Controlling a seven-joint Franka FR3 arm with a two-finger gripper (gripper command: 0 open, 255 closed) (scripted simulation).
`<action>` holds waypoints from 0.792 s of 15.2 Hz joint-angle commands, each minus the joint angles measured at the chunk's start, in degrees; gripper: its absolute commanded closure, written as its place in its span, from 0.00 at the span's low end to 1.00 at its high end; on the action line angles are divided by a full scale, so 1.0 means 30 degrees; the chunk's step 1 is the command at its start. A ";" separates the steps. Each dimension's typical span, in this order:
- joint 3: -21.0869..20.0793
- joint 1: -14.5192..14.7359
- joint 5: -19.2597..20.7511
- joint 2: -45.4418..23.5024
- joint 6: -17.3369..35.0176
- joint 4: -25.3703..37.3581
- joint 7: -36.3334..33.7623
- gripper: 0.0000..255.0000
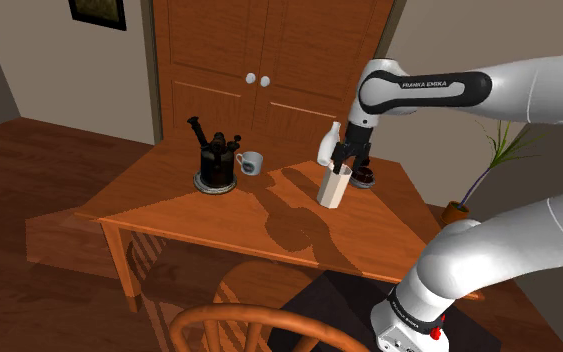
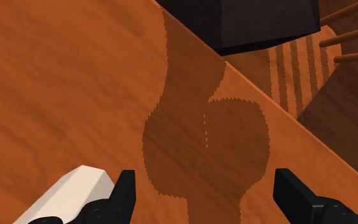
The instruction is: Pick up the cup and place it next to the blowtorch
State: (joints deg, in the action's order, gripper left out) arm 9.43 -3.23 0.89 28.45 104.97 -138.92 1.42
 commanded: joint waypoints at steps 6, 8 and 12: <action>0.1410 -0.0428 0.0536 -0.4826 0.2964 0.1986 0.2075 0.00; 0.1748 -0.0547 0.0515 -0.6195 0.3613 0.2740 0.2660 0.00; 0.2304 -0.0845 0.0251 -0.8990 0.4689 0.4522 0.3849 0.00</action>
State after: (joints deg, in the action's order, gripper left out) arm 15.82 -5.45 1.93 3.90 118.38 -127.19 11.80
